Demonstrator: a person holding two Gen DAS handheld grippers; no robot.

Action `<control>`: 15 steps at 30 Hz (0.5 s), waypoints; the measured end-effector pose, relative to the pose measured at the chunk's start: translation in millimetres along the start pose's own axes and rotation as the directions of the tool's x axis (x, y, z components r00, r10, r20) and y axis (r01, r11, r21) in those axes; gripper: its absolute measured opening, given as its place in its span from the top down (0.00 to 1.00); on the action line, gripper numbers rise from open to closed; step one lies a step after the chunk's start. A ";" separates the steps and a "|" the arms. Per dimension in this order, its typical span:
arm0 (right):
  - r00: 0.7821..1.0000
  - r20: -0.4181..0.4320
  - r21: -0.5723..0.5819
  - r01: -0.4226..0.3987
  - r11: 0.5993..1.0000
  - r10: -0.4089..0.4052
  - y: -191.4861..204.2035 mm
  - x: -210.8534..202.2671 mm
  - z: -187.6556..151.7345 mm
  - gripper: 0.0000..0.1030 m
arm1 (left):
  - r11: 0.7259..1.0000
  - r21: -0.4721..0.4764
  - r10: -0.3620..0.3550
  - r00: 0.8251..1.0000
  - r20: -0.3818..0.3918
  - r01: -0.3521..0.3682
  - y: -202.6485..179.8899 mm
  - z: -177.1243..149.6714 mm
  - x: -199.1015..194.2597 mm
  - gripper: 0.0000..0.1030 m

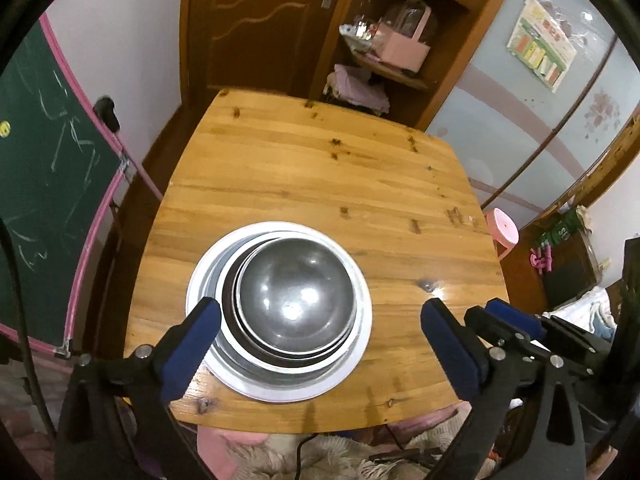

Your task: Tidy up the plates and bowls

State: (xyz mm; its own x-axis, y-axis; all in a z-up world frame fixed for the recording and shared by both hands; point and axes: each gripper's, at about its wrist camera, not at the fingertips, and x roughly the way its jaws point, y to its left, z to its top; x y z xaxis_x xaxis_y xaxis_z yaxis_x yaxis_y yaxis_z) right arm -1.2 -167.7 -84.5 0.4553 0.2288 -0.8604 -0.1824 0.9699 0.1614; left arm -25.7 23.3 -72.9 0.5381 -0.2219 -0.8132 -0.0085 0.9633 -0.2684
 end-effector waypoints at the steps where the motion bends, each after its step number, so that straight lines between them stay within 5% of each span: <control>1: 1.000 0.019 0.001 0.008 1.000 -0.008 -2.5 -6.5 -1.7 0.69 | 1.000 0.005 0.001 1.000 0.009 -0.001 -3.9 -1.7 -3.8 0.03; 6: 0.995 0.095 0.008 0.037 0.999 -0.038 -10.1 -31.3 -8.7 0.54 | 0.999 0.042 0.012 0.999 0.032 -0.013 -27.2 -7.3 -18.1 0.03; 15: 0.970 0.220 0.011 0.101 0.995 -0.101 -20.8 -64.9 -15.3 0.52 | 0.993 0.084 0.077 0.991 0.111 -0.087 -54.9 -9.8 -33.1 0.01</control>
State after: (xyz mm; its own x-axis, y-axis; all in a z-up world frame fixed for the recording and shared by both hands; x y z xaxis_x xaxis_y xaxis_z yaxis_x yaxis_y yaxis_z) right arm -40.3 -204.0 -39.3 0.6518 0.1420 -0.7450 -0.1258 0.9889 0.0785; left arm -51.3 -23.7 -36.4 0.6261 -0.1285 -0.7690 0.0153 0.9882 -0.1527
